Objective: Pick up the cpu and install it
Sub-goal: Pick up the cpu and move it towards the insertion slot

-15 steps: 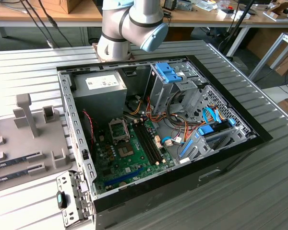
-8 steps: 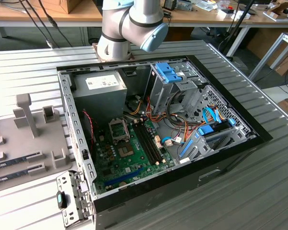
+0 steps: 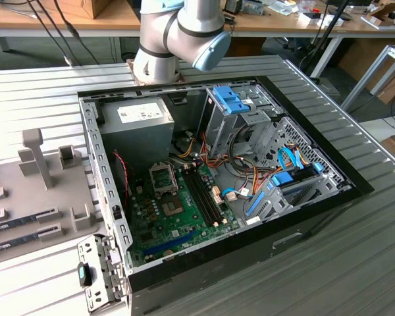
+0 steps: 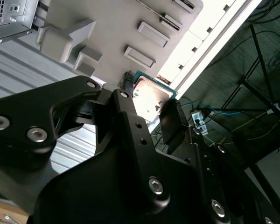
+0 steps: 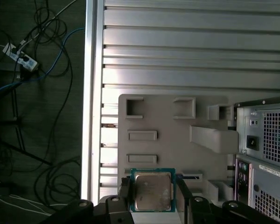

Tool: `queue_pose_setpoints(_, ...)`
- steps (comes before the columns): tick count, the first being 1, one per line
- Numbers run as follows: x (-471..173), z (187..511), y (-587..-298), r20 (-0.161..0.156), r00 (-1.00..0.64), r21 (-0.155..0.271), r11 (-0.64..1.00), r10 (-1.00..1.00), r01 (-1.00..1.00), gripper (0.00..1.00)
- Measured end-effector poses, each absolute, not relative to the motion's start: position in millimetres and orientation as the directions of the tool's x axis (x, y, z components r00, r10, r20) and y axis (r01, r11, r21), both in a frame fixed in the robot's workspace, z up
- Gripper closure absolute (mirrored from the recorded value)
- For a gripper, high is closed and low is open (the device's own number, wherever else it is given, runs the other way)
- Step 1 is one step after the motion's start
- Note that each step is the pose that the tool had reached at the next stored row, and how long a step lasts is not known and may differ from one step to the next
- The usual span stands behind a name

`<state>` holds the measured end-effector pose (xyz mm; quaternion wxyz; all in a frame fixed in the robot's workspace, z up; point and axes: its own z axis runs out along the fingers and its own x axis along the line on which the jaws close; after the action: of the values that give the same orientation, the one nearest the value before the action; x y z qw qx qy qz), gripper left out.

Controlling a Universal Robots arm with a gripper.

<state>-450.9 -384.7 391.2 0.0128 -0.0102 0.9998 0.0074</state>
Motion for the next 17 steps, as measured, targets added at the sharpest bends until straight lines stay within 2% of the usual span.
queue_pose_setpoints(17,-432,391,-385,-0.026,-0.999,0.014,1.0,-0.02,-0.021,0.53)
